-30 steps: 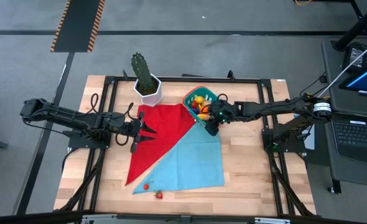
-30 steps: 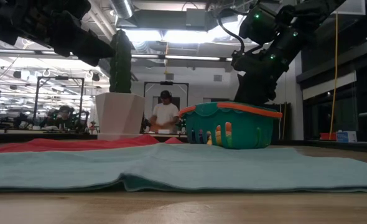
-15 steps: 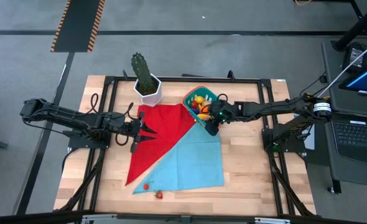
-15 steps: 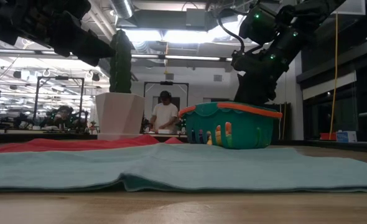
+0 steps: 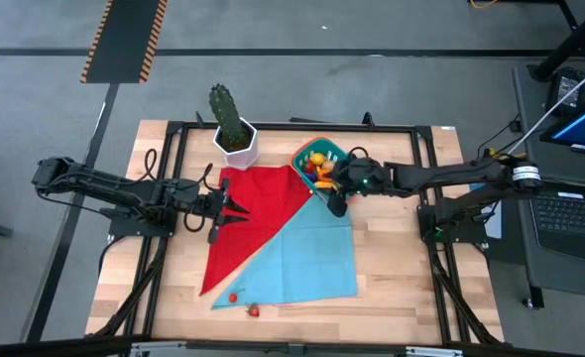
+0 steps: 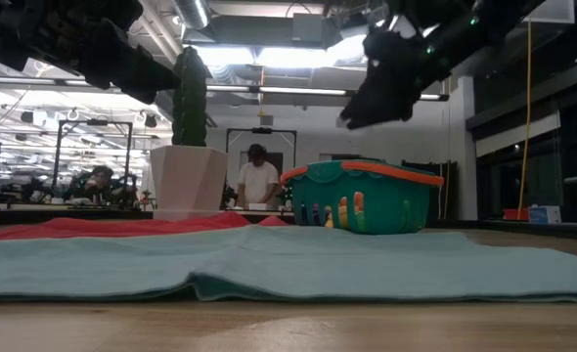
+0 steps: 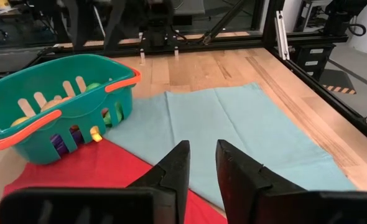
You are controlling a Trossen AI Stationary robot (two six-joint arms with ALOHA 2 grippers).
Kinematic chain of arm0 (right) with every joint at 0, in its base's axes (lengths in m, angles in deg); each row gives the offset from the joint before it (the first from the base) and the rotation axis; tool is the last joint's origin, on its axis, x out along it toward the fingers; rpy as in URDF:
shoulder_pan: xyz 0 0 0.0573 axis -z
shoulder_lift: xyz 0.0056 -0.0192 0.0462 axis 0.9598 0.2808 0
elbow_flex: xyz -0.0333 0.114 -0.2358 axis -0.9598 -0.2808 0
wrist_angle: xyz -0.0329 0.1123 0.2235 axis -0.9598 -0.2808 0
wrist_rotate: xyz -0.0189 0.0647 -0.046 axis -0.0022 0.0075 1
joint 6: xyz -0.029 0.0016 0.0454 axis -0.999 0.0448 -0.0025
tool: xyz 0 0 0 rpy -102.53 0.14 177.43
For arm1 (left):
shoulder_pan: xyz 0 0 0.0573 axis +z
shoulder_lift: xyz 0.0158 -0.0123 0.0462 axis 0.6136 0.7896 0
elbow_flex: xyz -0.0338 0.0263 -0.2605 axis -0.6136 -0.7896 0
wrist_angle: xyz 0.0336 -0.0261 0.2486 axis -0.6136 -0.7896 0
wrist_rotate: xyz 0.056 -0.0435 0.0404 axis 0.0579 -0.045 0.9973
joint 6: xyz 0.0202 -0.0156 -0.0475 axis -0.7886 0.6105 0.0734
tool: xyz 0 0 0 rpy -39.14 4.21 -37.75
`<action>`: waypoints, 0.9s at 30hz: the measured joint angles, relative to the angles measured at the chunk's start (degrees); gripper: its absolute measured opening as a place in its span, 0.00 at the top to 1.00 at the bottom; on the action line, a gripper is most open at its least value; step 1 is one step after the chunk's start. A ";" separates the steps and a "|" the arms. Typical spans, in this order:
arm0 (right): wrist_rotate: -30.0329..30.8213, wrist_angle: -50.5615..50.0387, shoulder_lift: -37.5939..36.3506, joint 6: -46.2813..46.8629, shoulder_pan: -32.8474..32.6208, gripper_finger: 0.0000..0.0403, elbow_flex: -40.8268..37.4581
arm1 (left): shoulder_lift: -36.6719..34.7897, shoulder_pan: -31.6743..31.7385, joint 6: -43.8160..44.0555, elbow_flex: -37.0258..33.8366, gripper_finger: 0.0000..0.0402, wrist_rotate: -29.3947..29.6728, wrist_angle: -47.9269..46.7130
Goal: Build produce basket
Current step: Put the red strawberry into the blue basket
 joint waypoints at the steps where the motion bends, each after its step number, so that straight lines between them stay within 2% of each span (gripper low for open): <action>1: 1.18 0.01 -0.73 -0.35 -0.58 0.44 0.00 | 0.00 0.01 -0.01 0.01 0.83 0.00 0.01; 6: 6.41 0.28 -3.14 -0.76 -3.69 0.44 0.00 | 0.00 0.02 -0.01 0.00 0.85 0.00 0.01; 17: 6.93 2.75 -3.20 -0.35 -9.73 0.44 0.00 | 0.00 0.01 -0.02 0.00 0.90 0.00 0.01; 20: 8.86 4.09 -3.18 -0.37 -12.17 0.44 -0.13 | 0.00 0.02 -0.02 0.00 0.91 0.00 0.01; 23: 12.83 8.67 -3.18 -1.72 -15.61 0.44 -1.55 | 0.00 0.00 -0.03 0.01 0.93 -0.01 0.00; 27: 13.78 18.33 -3.16 -4.85 -20.29 0.44 -5.59 | 0.00 0.01 -0.02 0.01 0.94 -0.01 0.00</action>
